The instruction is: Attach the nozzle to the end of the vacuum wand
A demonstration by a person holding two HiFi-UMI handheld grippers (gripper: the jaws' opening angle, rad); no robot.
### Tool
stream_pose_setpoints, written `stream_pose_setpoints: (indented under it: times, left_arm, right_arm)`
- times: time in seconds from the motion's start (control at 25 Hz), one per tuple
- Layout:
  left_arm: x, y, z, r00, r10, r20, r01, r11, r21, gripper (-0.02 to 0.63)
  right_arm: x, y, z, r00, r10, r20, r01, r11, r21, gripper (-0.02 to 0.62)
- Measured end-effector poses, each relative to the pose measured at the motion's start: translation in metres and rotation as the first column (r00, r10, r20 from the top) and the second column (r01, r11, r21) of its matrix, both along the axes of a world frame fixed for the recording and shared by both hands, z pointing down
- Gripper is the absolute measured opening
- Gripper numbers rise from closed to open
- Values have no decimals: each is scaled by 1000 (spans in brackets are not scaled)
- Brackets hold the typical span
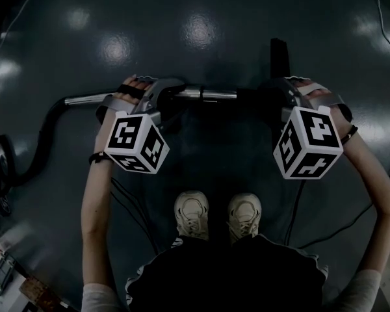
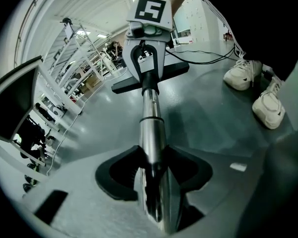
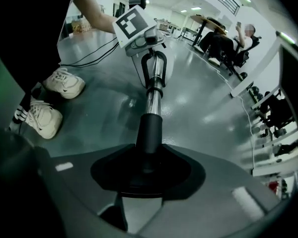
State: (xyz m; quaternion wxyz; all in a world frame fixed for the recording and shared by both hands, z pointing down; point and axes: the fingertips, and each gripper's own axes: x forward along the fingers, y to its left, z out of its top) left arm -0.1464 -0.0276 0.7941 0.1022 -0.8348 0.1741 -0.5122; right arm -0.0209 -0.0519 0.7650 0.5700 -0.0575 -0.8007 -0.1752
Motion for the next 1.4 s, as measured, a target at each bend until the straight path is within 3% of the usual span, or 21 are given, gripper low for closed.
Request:
stream_pose_setpoints:
  times: [0.28,0.52,0.56,0.6,0.64,0.68,0.72,0.76,0.8,0.84,0.88,0.92,0.96,1.0,1.04,1.08,1.12,1.24,1.4]
  left_arm:
    - [36,-3,-20,987,1,-162,0,1000,6,178]
    - [53,-17,-19,961,-63,-270,65,998,0,172]
    - [52,-18,-23,948,-83,-308,91,996,9,161]
    - [51,-22,-34,924,-108,-366,129,991,35,68]
    - [49,-29,-51,885,-132,-447,180,981,67,6]
    - [46,-38,-73,818,-161,-553,247,966,83,6]
    - [42,-48,-96,706,-210,-677,335,941,58,5]
    - [36,-57,-115,547,-267,-793,425,905,-12,5]
    - [30,-65,-131,373,-306,-876,494,865,-91,5]
    - [23,-73,-144,212,-313,-926,542,826,-155,5]
    - [17,-78,-155,74,-296,-952,580,789,-200,5]
    - [12,-83,-164,-34,-268,-963,612,756,-232,3]
    - [8,-85,-169,-113,-244,-963,636,727,-259,2]
    - [7,-86,-171,-165,-231,-959,645,710,-282,2]
    - [7,-85,-170,-192,-232,-954,640,707,-301,2]
    - [9,-84,-169,-199,-241,-950,628,713,-312,3]
    - [10,-83,-168,-192,-250,-949,619,720,-315,3]
    - [10,-82,-166,-142,-258,-956,629,722,-288,2]
    - [10,-85,-156,-145,-251,-957,628,724,-285,2]
  right_arm:
    - [-16,6,-1,999,3,41,-3,1000,3,175]
    - [-9,-7,3,992,66,109,-62,997,-37,178]
    - [-12,-9,-3,983,101,156,-94,994,-51,171]
    - [-15,-13,-13,965,146,220,-136,989,-57,103]
    - [-19,-19,-26,937,194,291,-184,981,-60,18]
    - [-23,-27,-38,901,244,360,-234,970,-70,8]
    - [-27,-35,-49,855,298,424,-286,954,-92,8]
    - [-31,-44,-58,799,356,484,-341,932,-124,8]
    - [-33,-53,-66,732,417,539,-397,904,-160,8]
    - [-34,-63,-74,649,477,592,-455,868,-200,8]
    - [-33,-72,-83,550,534,642,-510,824,-248,8]
    - [-30,-81,-93,434,588,683,-554,772,-312,8]
    - [-25,-87,-102,304,636,709,-582,713,-391,8]
    - [-20,-93,-111,171,676,717,-588,654,-476,8]
    - [-15,-96,-119,56,703,709,-575,603,-553,8]
    - [-13,-98,-124,-26,718,696,-554,569,-608,8]
    - [-12,-100,-127,-70,721,689,-536,555,-636,7]
    - [-13,-102,-131,-87,707,702,-514,572,-640,8]
    - [-12,-104,-124,-99,701,706,-458,598,-658,8]
